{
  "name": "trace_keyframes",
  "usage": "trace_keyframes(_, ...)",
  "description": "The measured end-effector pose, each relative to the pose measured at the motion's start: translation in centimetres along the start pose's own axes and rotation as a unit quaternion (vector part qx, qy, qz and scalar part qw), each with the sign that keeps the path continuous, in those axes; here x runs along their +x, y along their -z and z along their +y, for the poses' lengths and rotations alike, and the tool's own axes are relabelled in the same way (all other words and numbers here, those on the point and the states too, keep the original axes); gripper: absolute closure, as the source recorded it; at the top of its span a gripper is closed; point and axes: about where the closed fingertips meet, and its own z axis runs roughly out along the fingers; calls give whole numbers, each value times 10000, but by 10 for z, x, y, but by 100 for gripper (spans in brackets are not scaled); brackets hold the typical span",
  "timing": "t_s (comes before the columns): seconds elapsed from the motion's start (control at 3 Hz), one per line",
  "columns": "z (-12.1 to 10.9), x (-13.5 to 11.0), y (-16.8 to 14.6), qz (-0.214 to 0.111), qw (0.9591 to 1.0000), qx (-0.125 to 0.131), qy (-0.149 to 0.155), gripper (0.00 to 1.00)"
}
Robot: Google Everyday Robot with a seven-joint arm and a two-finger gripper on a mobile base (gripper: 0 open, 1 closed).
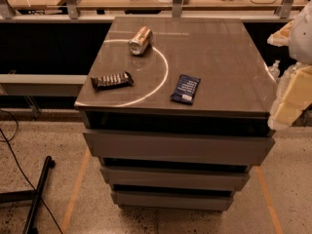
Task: Pick rxbar chocolate
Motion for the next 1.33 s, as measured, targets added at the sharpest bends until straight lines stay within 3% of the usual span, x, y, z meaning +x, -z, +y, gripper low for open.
trace_keyframes(0.33, 0, 0, 0, 0, 10000, 1, 0, 0)
trace_keyframes(0.67, -14, -35, -13, -254, 9994, -10, 236, 0)
trace_keyframes(1.0, -36, -124, -42, -884, 9927, -158, 801, 0)
trace_keyframes(1.33, -47, -187, -58, -1241, 9849, -301, 1173, 0)
